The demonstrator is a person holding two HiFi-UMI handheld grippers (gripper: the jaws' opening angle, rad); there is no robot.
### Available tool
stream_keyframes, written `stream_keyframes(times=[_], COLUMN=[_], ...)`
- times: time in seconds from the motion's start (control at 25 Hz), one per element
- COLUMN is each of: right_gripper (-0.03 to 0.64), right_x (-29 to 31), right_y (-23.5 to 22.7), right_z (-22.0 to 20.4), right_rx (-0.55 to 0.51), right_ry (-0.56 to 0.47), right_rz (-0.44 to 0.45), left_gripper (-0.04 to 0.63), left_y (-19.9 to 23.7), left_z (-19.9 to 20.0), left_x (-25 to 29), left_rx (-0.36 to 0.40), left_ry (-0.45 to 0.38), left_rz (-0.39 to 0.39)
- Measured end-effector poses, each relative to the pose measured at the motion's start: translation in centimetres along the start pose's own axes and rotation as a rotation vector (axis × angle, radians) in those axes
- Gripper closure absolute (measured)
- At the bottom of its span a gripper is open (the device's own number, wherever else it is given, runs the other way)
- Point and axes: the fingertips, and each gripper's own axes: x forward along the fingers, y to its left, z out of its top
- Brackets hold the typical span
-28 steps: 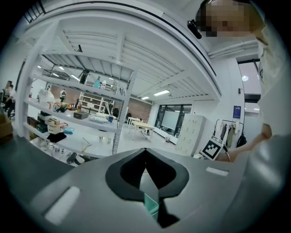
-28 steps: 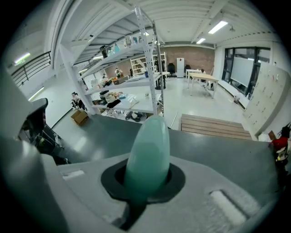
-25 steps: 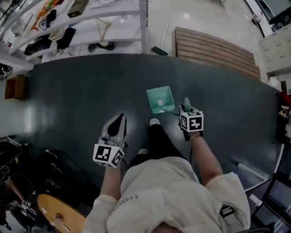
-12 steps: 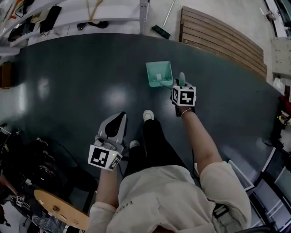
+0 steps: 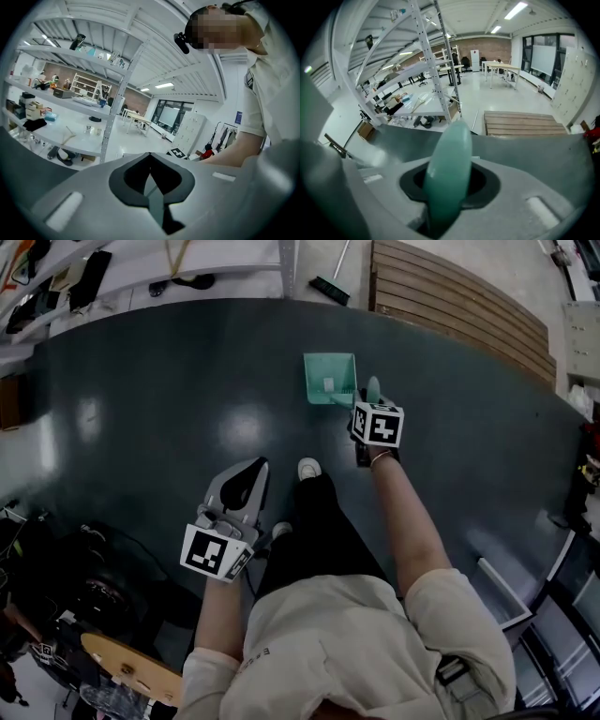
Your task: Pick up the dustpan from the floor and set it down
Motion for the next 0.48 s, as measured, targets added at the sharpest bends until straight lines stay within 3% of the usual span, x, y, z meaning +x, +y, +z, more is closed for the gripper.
stream_keyframes(times=[0.08,0.2,0.28,0.48], right_gripper=[0.321,0.297,0.289,0.292], right_x=[-0.3,-3.1,-6.5,-19.7], right_y=[-0.5,-1.7,-1.8,1.6], right_z=[-0.3,-0.5,0.4,2.9], right_rx=[0.029,0.015,0.022,0.082], right_ry=[0.005,-0.016,-0.089,-0.369], right_rz=[-0.001,-0.068,-0.067,0.104], left_gripper=[0.578,0.578,0.578,0.578], left_y=[-0.5,-1.5,-2.2,-4.7], left_z=[-0.1,0.3,1.2,4.3], left_x=[-0.1,-1.0,-1.9,-5.7], left_rx=[-0.002,-0.015,-0.016,0.029], left_ry=[0.008,0.003,-0.013,-0.082], left_rz=[-0.018,-0.030,-0.036,-0.052])
